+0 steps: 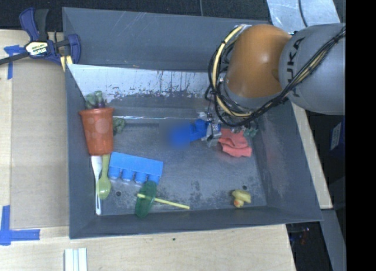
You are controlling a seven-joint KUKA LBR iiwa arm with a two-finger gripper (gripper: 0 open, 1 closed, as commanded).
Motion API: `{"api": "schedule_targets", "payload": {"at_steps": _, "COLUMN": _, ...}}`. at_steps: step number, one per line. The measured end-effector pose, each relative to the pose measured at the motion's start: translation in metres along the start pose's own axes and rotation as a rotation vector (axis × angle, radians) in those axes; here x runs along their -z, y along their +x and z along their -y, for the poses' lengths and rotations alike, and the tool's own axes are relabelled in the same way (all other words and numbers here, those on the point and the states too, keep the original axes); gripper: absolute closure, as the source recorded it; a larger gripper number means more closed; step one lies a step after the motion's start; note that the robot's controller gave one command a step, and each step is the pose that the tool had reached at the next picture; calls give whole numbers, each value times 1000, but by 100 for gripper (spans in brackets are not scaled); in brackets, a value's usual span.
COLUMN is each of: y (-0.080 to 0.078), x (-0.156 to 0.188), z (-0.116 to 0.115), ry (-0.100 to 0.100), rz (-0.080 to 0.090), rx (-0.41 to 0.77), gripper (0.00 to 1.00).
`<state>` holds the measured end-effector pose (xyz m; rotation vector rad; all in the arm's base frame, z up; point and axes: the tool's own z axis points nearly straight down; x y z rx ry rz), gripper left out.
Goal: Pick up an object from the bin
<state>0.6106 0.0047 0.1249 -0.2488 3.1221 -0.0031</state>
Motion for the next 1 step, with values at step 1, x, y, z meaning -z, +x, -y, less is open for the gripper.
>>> {"api": "schedule_targets", "payload": {"at_steps": 1, "y": 4, "x": 69, "z": 0, "ry": 0, "rz": 1, "rx": 12, "gripper": 100}}
